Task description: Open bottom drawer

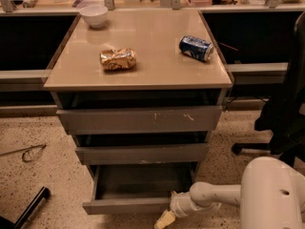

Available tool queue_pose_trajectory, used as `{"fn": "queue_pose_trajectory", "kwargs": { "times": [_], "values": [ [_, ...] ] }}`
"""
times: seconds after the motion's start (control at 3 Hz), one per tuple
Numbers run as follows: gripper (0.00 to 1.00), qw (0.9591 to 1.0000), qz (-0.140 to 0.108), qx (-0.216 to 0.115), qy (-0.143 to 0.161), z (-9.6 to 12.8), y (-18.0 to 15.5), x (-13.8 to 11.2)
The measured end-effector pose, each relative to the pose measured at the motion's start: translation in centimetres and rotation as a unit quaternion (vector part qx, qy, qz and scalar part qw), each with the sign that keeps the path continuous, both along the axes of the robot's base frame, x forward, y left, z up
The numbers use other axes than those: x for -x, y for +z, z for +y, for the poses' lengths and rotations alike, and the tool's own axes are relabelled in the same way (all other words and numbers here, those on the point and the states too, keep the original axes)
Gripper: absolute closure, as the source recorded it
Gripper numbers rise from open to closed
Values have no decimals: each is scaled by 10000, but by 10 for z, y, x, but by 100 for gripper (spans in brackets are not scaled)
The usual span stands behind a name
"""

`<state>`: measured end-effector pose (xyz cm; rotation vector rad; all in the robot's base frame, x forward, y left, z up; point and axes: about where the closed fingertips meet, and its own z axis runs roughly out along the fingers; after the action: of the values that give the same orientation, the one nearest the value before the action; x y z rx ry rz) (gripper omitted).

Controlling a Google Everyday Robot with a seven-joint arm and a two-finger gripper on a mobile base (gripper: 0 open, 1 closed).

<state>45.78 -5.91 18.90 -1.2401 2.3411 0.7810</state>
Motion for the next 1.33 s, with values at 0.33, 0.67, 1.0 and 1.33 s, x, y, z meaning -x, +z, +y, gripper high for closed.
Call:
{"fn": "queue_pose_trajectory", "kwargs": {
  "times": [0.33, 0.67, 1.0, 1.33],
  "values": [
    [0, 9995, 299, 109, -21, 3, -2, 23],
    [0, 9984, 554, 142, 37, 8, -5, 36],
    [0, 9983, 558, 139, 38, 8, -6, 36],
    [0, 9976, 692, 69, 9, 9, -11, 49]
  ]
}}
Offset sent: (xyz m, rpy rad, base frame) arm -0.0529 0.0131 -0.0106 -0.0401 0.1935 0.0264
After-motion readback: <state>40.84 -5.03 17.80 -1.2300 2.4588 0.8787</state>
